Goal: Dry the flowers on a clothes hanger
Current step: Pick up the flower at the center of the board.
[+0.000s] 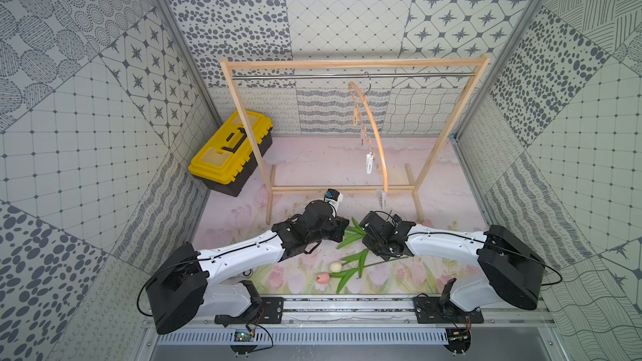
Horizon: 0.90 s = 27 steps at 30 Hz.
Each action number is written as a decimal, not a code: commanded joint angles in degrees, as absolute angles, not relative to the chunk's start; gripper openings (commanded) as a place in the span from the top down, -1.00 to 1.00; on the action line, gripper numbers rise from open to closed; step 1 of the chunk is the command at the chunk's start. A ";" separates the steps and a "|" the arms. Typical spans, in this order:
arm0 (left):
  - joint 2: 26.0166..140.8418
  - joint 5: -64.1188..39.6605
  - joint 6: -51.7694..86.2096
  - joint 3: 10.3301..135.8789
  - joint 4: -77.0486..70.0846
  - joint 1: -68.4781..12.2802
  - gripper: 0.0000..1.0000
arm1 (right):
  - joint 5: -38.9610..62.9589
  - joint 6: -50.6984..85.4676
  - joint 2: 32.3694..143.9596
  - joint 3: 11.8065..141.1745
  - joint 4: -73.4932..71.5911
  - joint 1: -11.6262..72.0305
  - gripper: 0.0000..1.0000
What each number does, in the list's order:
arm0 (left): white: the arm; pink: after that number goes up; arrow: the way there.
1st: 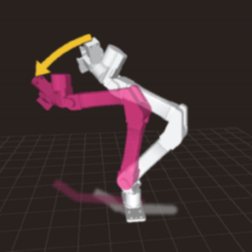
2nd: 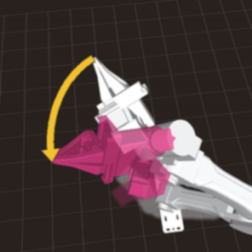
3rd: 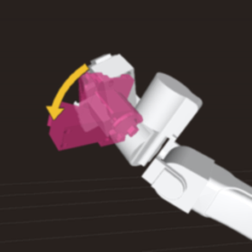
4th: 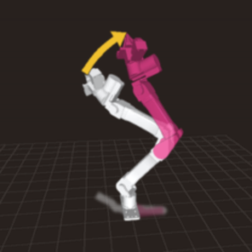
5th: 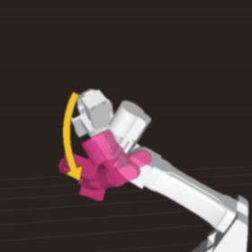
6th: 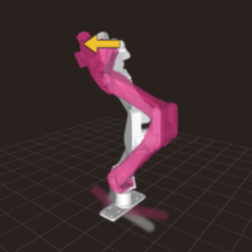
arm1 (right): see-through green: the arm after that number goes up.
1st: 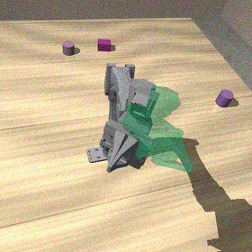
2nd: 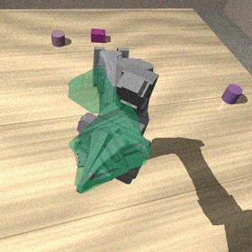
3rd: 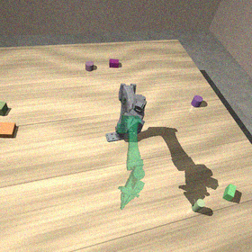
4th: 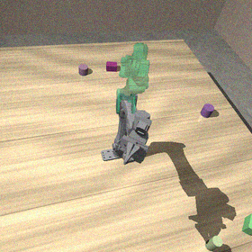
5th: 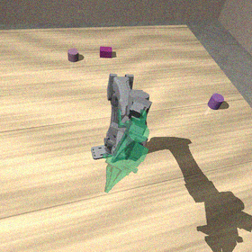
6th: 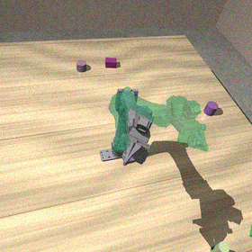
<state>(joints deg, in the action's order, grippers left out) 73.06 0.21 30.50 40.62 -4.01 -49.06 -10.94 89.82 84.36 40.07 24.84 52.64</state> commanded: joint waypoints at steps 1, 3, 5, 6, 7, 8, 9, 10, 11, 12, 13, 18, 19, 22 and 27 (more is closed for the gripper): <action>72.17 3.19 28.04 42.38 -0.68 -48.63 0.77 | -12.95 90.13 81.56 37.66 22.85 52.41 0.93; 72.00 4.54 28.04 43.25 0.81 -48.22 0.76 | -14.26 89.20 78.80 35.53 19.11 52.55 1.00; 71.65 6.30 28.51 44.40 2.76 -47.36 0.66 | -15.44 87.05 74.45 31.99 12.72 52.44 1.00; 71.37 6.74 28.85 44.91 3.46 -46.71 0.57 | -16.04 85.66 71.71 29.91 9.07 52.39 1.00; 70.99 6.97 29.37 45.40 3.98 -45.79 0.44 | -16.44 83.42 68.95 27.95 5.07 52.36 1.00; 70.63 6.77 29.84 45.87 4.24 -44.71 0.26 | -16.56 81.23 66.42 26.94 2.93 52.27 1.00; 70.22 6.24 30.09 46.28 4.26 -43.58 0.12 | -17.13 79.14 63.74 26.57 2.60 52.26 1.00; 69.81 5.47 30.30 46.74 3.84 -42.30 0.00 | -17.52 76.92 60.72 26.50 3.12 52.32 1.00; 69.57 4.63 30.28 47.35 3.18 -41.10 -0.11 | -17.84 74.90 57.56 26.43 3.91 52.28 1.00; 69.38 3.72 30.08 47.90 2.21 -39.91 -0.16 | -18.19 73.11 54.85 26.54 5.20 52.21 1.00; 69.27 2.67 29.90 48.46 0.53 -38.40 -0.24 | -18.39 70.74 51.61 26.64 6.65 52.25 1.00; 72.93 -7.29 27.84 53.12 -9.88 -31.39 -0.73 | -17.23 59.36 39.55 29.91 16.00 49.44 1.00; 74.21 -10.17 27.45 54.34 -12.33 -30.03 -0.75 | -16.17 56.81 38.04 30.66 17.77 48.20 1.00; 77.78 -17.41 29.02 56.74 -20.42 -25.51 -0.81 | -13.02 50.57 36.76 35.95 23.08 44.02 1.00; 86.30 -30.07 29.56 65.41 -28.82 -20.46 -0.82 | -7.26 41.29 40.70 41.86 24.49 39.13 1.00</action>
